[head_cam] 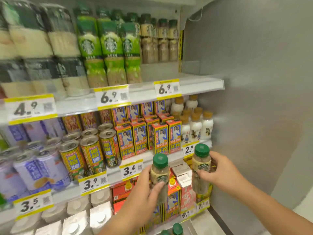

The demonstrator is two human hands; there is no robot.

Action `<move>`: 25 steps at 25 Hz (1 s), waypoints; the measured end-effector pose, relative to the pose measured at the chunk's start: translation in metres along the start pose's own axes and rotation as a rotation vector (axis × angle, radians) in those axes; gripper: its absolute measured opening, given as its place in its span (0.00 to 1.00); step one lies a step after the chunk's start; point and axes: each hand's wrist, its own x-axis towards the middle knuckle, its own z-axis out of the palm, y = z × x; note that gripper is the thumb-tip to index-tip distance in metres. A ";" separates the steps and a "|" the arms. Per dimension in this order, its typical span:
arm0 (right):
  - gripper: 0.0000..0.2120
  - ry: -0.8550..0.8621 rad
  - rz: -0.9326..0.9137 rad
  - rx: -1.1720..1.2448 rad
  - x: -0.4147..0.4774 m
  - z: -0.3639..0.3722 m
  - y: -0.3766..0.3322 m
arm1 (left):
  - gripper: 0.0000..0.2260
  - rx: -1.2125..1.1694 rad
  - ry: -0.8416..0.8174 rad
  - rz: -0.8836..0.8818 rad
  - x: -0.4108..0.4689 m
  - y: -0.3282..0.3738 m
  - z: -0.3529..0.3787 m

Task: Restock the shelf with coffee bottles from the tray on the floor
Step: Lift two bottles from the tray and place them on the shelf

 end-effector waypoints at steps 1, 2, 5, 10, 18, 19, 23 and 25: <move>0.12 0.012 -0.024 -0.004 0.008 -0.010 -0.018 | 0.18 -0.001 0.016 0.030 0.014 0.018 -0.010; 0.12 0.022 -0.045 0.004 0.017 -0.020 -0.034 | 0.17 0.004 0.032 0.061 0.027 0.036 -0.021; 0.14 0.073 -0.137 0.038 0.049 -0.059 -0.092 | 0.15 0.035 0.074 0.211 0.069 0.107 -0.059; 0.12 0.116 -0.289 0.070 0.111 -0.123 -0.170 | 0.07 0.061 0.149 0.374 0.135 0.223 -0.099; 0.05 0.150 -0.356 0.185 0.248 -0.165 -0.217 | 0.06 0.127 0.342 0.217 0.285 0.300 -0.105; 0.05 0.150 -0.347 0.194 0.265 -0.166 -0.219 | 0.06 0.131 0.370 0.176 0.302 0.300 -0.105; 0.06 0.131 -0.305 0.206 0.329 -0.164 -0.218 | 0.10 0.222 0.506 0.055 0.356 0.285 -0.106; 0.07 0.131 -0.311 0.150 0.354 -0.163 -0.217 | 0.11 0.184 0.487 0.075 0.370 0.274 -0.110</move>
